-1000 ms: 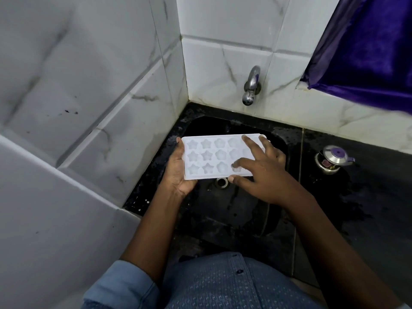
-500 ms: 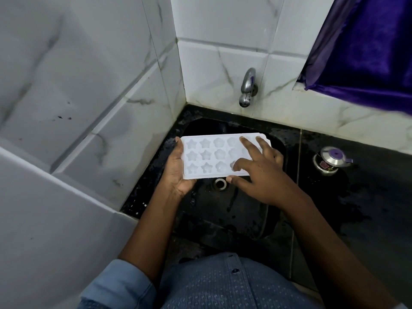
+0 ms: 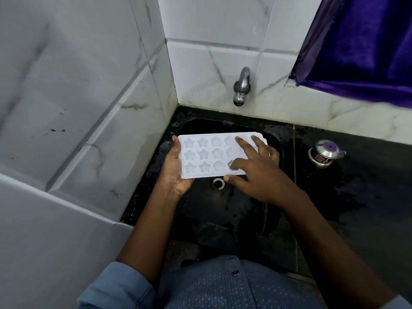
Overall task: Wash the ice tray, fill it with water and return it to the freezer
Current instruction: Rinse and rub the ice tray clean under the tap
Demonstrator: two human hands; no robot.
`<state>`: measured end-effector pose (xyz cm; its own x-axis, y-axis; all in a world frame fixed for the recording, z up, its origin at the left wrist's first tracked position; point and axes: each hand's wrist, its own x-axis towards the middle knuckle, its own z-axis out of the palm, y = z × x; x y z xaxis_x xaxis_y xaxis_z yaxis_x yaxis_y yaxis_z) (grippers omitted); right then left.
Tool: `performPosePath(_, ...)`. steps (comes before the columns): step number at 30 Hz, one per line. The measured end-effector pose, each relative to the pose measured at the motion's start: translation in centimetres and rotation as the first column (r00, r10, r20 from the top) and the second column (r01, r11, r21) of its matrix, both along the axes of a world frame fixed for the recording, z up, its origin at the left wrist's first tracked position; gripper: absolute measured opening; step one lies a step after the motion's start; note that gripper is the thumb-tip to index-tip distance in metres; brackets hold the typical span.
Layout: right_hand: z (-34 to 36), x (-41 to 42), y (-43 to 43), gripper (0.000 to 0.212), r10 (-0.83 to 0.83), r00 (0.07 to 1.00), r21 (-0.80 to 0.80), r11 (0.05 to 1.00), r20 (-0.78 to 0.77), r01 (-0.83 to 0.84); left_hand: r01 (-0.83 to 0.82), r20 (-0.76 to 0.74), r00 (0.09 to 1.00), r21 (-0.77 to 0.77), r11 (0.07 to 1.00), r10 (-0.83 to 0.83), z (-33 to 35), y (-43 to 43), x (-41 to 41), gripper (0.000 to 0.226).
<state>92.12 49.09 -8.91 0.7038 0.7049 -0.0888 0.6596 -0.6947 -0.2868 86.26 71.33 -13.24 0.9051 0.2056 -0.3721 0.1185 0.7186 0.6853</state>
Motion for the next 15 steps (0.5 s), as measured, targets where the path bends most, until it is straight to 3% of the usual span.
performPosePath(9, -0.8, -1.6, 1.5, 0.045, -0.027, 0.998, 0.201, 0.979, 0.055, 0.015, 0.062, 0.006, 0.998, -0.008, 0.998, -0.062, 0.0, 1.2, 0.6, 0.082)
performPosePath(15, -1.3, -2.4, 2.7, 0.065, -0.074, 0.997, 0.089, 0.993, 0.015, 0.072, 0.09, 0.002, 0.996, -0.055, 0.994, -0.09, 0.5, 0.6, 1.0, 0.08)
